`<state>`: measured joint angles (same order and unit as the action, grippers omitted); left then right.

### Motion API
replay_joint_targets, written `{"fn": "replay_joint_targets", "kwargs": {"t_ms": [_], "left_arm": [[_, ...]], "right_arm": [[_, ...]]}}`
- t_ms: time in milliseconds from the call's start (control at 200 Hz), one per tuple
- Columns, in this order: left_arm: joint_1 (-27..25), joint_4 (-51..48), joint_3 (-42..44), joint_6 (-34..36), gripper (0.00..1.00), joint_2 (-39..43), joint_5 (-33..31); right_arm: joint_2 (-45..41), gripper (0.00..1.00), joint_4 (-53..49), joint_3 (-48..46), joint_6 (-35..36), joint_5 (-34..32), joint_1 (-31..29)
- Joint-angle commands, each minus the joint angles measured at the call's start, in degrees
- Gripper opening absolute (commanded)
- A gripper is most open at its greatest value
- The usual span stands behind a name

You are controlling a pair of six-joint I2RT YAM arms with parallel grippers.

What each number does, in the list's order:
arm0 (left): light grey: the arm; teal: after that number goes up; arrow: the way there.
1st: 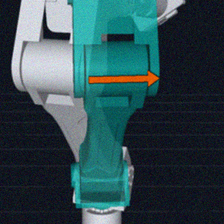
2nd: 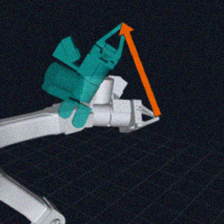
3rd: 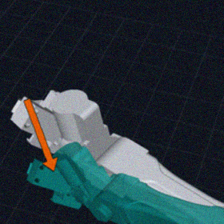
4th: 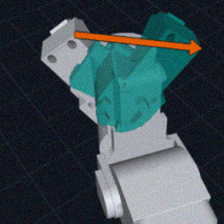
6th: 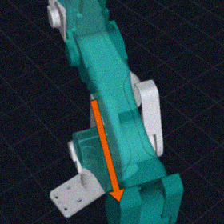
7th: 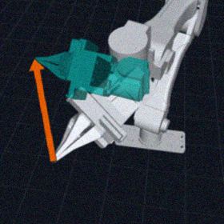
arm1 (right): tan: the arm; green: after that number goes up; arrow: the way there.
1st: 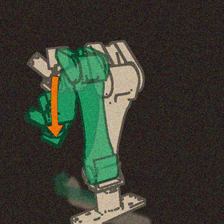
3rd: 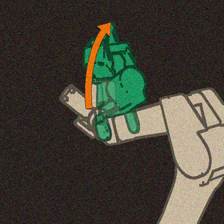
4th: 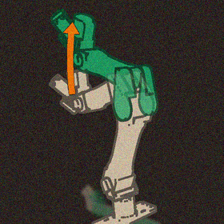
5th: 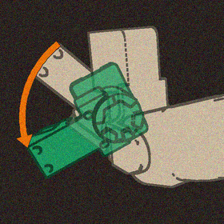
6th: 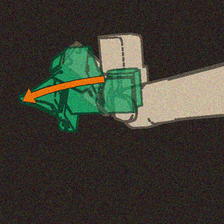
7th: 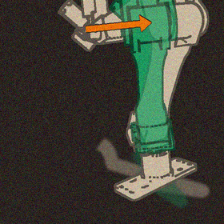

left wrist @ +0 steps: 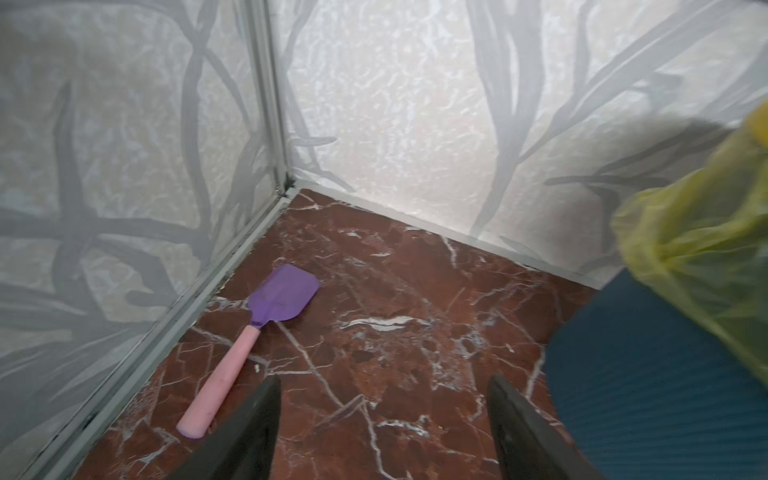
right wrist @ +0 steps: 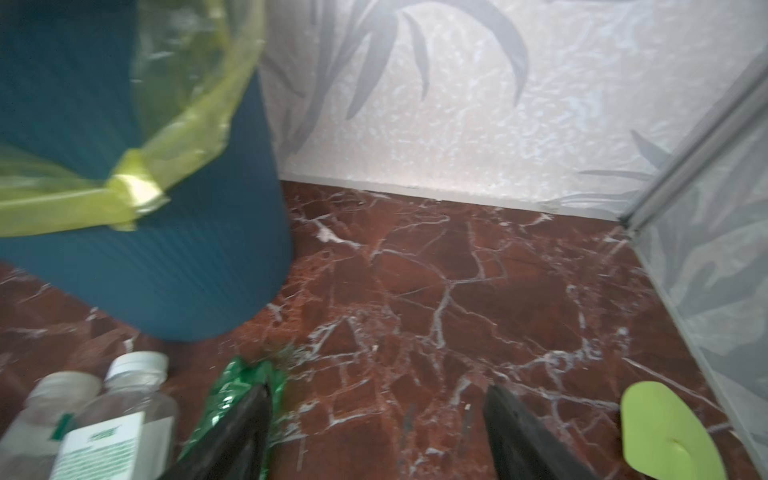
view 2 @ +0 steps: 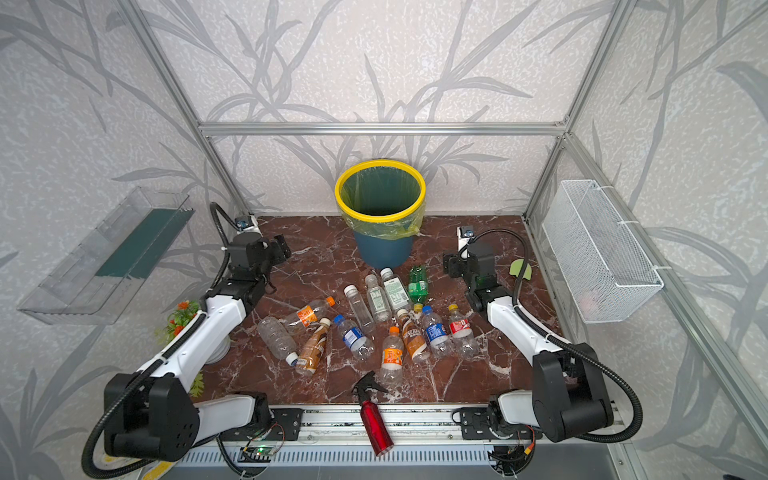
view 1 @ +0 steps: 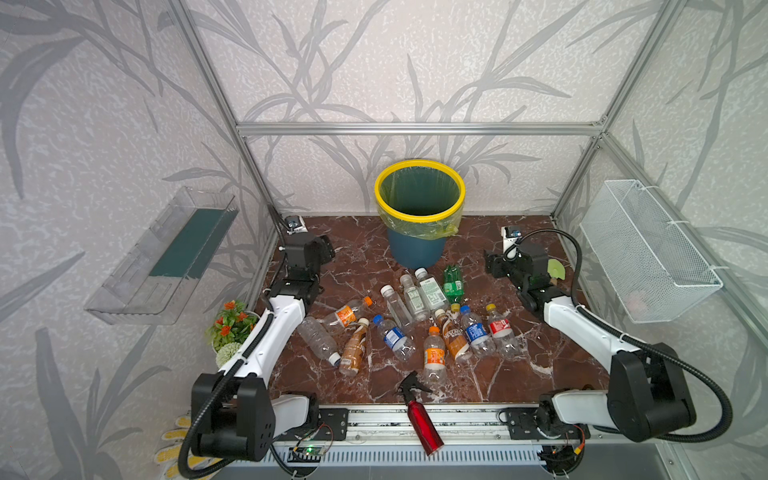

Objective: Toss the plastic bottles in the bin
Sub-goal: 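Grasp the green soda bottle with the right gripper while the left arm advances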

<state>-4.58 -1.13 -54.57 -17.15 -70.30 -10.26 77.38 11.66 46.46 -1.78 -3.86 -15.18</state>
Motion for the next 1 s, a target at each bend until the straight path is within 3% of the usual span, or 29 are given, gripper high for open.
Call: {"fn": "replay_joint_targets", "kwargs": {"t_ms": [0,155,380,670,995], "left_arm": [[-0.9,-17.0,-4.9,1.9,0.77,3.4,11.6],[-1.5,-23.2,-6.0,9.0,0.77,5.8,22.5],[-3.4,-10.6,4.3,7.6,0.77,9.9,31.2],[-3.4,-13.1,3.2,7.4,0.77,8.4,32.5],[-3.4,-14.0,2.7,7.3,0.77,7.2,31.9]], "right_arm": [[2.2,0.81,-15.5,3.4,-5.5,2.2,-2.9],[6.8,0.81,-15.3,4.3,-11.0,3.4,-7.7],[15.2,0.79,-10.1,5.8,-18.0,5.4,-9.8],[24.8,0.78,-5.1,8.6,-19.6,5.1,-10.6],[30.9,0.64,-3.1,11.5,-20.2,4.8,-10.7]]}}
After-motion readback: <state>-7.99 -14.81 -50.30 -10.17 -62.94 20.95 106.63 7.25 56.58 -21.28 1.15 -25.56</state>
